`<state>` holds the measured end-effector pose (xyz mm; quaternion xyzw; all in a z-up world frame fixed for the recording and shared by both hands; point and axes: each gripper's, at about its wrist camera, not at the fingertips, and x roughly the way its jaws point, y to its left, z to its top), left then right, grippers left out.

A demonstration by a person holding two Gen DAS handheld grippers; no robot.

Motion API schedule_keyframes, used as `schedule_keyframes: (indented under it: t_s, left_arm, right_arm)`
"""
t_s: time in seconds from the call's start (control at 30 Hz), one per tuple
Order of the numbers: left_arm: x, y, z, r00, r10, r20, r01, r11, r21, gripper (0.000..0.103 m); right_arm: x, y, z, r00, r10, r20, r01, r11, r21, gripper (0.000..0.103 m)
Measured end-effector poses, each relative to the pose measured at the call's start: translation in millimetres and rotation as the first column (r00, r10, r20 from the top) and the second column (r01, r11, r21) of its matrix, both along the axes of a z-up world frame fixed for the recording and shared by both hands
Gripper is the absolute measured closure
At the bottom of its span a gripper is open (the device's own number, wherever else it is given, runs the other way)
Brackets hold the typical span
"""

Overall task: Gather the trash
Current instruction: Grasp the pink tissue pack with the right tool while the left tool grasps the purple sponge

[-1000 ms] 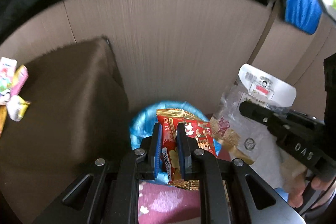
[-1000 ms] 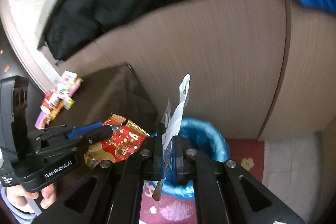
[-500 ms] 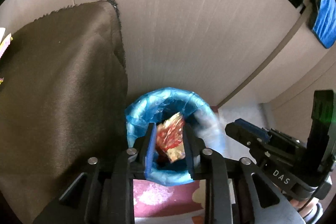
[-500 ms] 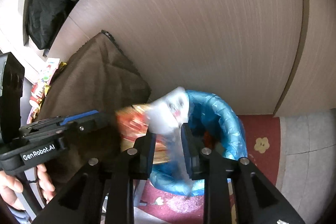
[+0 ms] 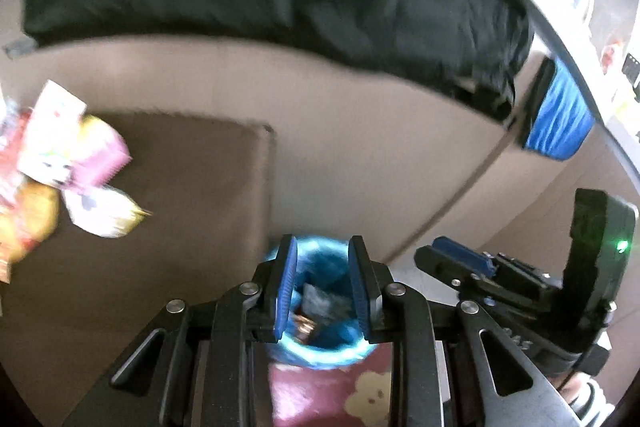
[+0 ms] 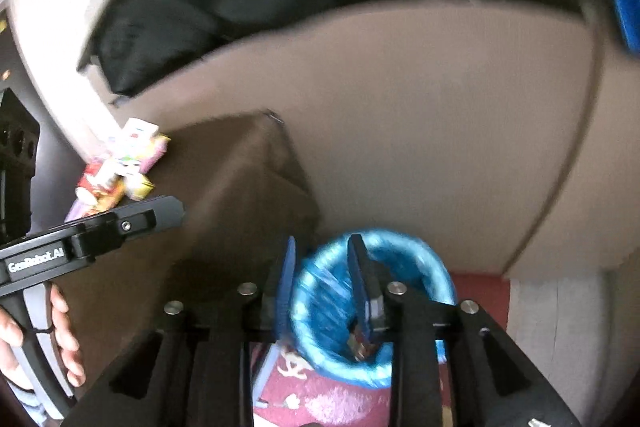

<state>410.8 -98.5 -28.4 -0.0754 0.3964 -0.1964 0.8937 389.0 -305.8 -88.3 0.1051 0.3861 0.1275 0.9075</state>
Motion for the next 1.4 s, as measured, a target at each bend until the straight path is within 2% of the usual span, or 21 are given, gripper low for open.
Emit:
schedule_keyframes:
  t_s: [0.13,0.23,0.37,0.43,0.53,0.67,0.77,0.83,0.9,0.93,1.0,1.1,1.17,1.2,1.3,1.37,1.4]
  left_arm:
    - [-10,66,19,0.995,0.082,0.050,-0.083,0.997,0.012,0.073]
    - [-17,116,16,0.987,0.149,0.058,-0.151,0.988,0.031,0.073]
    - [-27,199,7,0.960,0.275,0.054,-0.277,0.959,0.052,0.073]
    - [-29,244,1,0.934,0.353,0.047,-0.356,0.933,0.055,0.073]
    - [-29,292,-7,0.904,0.427,0.040,-0.428,0.902,0.055,0.073]
    - [-24,339,-17,0.874,0.484,0.032,-0.485,0.874,0.030,0.073]
    - [-25,357,-25,0.863,0.504,0.036,-0.505,0.863,0.009,0.073]
    - [-25,366,-30,0.860,0.509,0.038,-0.509,0.861,0.002,0.073]
    - [-26,374,-35,0.859,0.511,0.029,-0.511,0.860,-0.002,0.073]
    - [-25,376,-37,0.858,0.513,0.027,-0.513,0.858,-0.001,0.073]
    - [-27,382,-41,0.849,0.528,0.022,-0.529,0.848,0.025,0.073]
    - [-27,397,-48,0.833,0.554,0.005,-0.553,0.831,0.054,0.073]
    - [-24,406,-56,0.833,0.552,-0.030,-0.551,0.834,0.034,0.073]
    - [-23,409,-59,0.836,0.547,-0.051,-0.547,0.837,0.013,0.073]
    - [-18,416,-73,0.842,0.521,-0.138,-0.535,0.838,-0.103,0.073]
    - [-18,414,-74,0.841,0.520,-0.150,-0.539,0.830,-0.145,0.073]
    - [-17,411,-72,0.840,0.524,-0.141,-0.540,0.830,-0.137,0.073]
  right_arm:
    - [-1,53,40,0.994,0.092,0.059,-0.093,0.996,0.012,0.068]
    - [6,104,56,0.981,0.180,0.075,-0.180,0.984,-0.007,0.067]
    - [26,166,58,0.956,0.287,0.068,-0.282,0.957,-0.073,0.067]
    - [41,194,55,0.939,0.338,0.060,-0.331,0.939,-0.096,0.067]
    - [67,224,49,0.920,0.389,0.054,-0.384,0.920,-0.080,0.067]
    - [104,262,42,0.915,0.403,0.028,-0.403,0.915,-0.017,0.067]
    - [123,298,42,0.909,0.417,0.029,-0.417,0.909,0.020,0.067]
    - [139,320,40,0.919,0.392,0.030,-0.393,0.919,0.036,0.067]
    - [155,334,34,0.932,0.362,-0.004,-0.361,0.931,0.053,0.067]
    - [167,342,25,0.938,0.343,-0.049,-0.340,0.939,0.056,0.067]
    - [181,348,9,0.950,0.295,-0.099,-0.293,0.956,0.036,0.067]
    - [189,346,-7,0.948,0.295,-0.117,-0.287,0.954,0.085,0.067]
    - [187,345,-6,0.949,0.297,-0.106,-0.288,0.953,0.090,0.068]
    - [186,346,-4,0.945,0.308,-0.105,-0.301,0.950,0.080,0.076]
    - [174,351,8,0.936,0.347,-0.061,-0.348,0.937,-0.002,0.086]
    - [160,347,20,0.934,0.355,-0.023,-0.356,0.934,-0.037,0.087]
    - [155,344,26,0.933,0.360,-0.009,-0.360,0.932,-0.035,0.087]
